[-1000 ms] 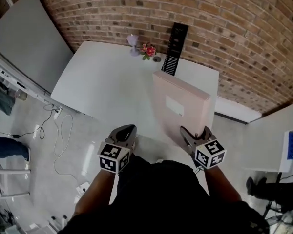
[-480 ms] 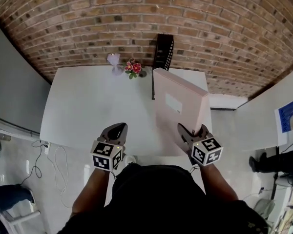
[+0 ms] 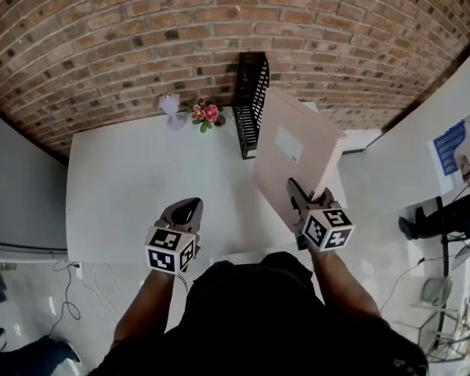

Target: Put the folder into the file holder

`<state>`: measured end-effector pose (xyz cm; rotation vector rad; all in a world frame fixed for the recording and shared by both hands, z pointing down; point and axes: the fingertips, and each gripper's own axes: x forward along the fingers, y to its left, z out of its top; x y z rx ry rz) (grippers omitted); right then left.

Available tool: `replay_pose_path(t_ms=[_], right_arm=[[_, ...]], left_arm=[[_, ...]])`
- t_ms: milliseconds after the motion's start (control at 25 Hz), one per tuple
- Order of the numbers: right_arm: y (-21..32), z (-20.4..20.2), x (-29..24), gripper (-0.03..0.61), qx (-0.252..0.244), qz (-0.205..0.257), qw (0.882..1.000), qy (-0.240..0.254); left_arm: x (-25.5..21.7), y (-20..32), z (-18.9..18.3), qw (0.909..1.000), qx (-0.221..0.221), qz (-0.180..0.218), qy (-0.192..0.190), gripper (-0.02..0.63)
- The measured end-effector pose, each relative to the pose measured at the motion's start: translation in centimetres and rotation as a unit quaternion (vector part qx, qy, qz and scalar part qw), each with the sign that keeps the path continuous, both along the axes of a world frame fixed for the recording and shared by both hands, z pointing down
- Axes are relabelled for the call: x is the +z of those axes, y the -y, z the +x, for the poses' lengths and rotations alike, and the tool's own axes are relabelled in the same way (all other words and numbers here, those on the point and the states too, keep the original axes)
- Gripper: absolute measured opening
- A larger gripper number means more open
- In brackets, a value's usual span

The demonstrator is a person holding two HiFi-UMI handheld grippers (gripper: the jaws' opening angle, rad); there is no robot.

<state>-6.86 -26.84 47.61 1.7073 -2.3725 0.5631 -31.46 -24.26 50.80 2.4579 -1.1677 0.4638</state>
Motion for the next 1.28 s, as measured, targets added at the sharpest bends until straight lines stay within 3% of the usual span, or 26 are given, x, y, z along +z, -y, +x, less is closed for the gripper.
replay_pose_path(t_ms=[320,720,1280], right_arm=[[3.2,0.8,-3.8,0.176,0.038,0.049,0.998,0.001],[11.1,0.7,-8.9,0.176,0.035,0.111,0.993,0.004],[23.2,-1.6,-10.6,0.174,0.105,0.185,0.977,0.002]], left_arm=[[1.4,-0.2,-0.9,0.9999,0.013,-0.007,-0.001,0.006],[1.0,-1.2,-2.6,0.9992,-0.035,0.004,-0.019,0.006],[1.9,-3.8,-8.2,0.9919,-0.125,-0.023,0.003,0.006]])
